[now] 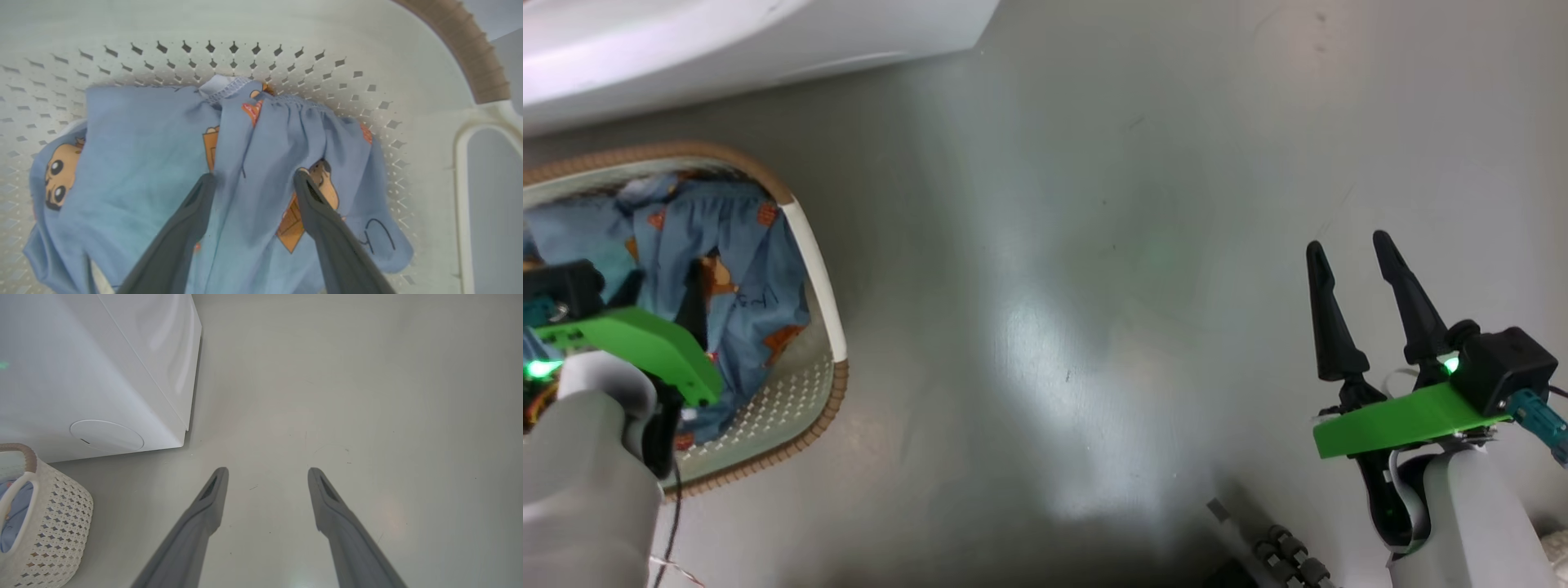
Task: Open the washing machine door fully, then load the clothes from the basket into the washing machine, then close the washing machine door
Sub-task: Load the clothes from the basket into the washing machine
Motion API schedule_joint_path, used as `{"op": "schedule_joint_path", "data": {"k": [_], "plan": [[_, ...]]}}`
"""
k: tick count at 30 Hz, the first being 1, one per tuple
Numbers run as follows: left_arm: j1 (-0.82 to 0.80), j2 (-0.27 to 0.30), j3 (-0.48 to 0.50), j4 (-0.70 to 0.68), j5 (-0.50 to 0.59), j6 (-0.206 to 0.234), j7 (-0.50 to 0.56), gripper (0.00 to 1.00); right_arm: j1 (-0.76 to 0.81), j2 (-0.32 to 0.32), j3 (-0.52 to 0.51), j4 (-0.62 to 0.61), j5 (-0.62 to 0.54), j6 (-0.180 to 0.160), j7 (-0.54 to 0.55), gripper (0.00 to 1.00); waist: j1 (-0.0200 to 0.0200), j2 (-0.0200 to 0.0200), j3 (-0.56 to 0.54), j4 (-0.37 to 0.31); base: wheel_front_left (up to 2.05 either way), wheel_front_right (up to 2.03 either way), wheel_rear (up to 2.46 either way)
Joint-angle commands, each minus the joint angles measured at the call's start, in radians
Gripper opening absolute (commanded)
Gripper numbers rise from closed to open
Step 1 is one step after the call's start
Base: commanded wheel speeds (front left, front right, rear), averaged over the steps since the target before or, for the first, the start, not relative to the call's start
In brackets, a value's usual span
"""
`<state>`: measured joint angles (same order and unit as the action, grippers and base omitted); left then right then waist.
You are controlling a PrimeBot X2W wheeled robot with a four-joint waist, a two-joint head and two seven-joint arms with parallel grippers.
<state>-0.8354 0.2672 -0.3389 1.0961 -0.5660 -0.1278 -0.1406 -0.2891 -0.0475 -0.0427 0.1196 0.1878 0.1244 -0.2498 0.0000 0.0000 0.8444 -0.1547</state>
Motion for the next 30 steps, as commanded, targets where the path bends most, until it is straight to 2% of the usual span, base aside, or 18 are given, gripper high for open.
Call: {"op": "schedule_joint_path", "data": {"k": [1,14,22,26,27,28,29,30], "plan": [[0.007,0.043,0.017,0.003,-0.004,-0.002,0.001,1.00,0.018,-0.003,0.024,-0.021,0.009,0.006,-0.012,1.00,0.0000,0.0000,0.019,-0.002,0.00,0.00,0.00],[-0.109,0.034,-0.005,0.103,-0.023,-0.003,0.056,1.00,0.010,-0.003,0.036,-0.023,0.032,0.006,-0.012,1.00,0.0000,0.0000,0.074,-0.017,0.00,0.00,0.00],[-0.146,0.035,-0.035,0.147,-0.022,-0.001,0.150,1.00,0.003,-0.003,0.044,-0.025,0.042,0.006,-0.012,1.00,0.0000,0.0000,0.102,-0.026,0.00,0.00,0.00],[-0.163,0.036,-0.047,0.156,-0.016,0.000,0.162,1.00,0.001,-0.003,0.039,-0.025,0.043,0.006,-0.012,1.00,0.0000,0.0000,0.112,-0.026,0.00,0.00,0.00],[-0.165,0.034,-0.051,0.158,-0.014,0.001,0.163,0.79,0.000,-0.003,0.038,-0.023,0.042,0.006,-0.012,1.00,0.0000,0.0000,0.112,-0.025,0.00,0.00,0.00],[-0.167,0.034,-0.055,0.159,-0.010,0.003,0.158,0.31,-0.002,-0.003,0.037,-0.021,0.042,0.006,-0.012,1.00,0.0000,0.0000,0.110,-0.024,0.00,0.00,0.00],[-0.167,0.033,-0.061,0.159,-0.006,0.006,0.151,0.00,-0.004,-0.003,0.037,-0.020,0.043,0.006,-0.012,1.00,0.0000,0.0000,0.107,-0.023,0.00,0.00,0.00],[-0.165,0.031,-0.064,0.160,-0.003,0.006,0.143,0.00,-0.006,-0.003,0.037,-0.019,0.044,0.006,-0.012,1.00,0.0000,0.0000,0.101,-0.022,0.00,0.00,0.00]]}}
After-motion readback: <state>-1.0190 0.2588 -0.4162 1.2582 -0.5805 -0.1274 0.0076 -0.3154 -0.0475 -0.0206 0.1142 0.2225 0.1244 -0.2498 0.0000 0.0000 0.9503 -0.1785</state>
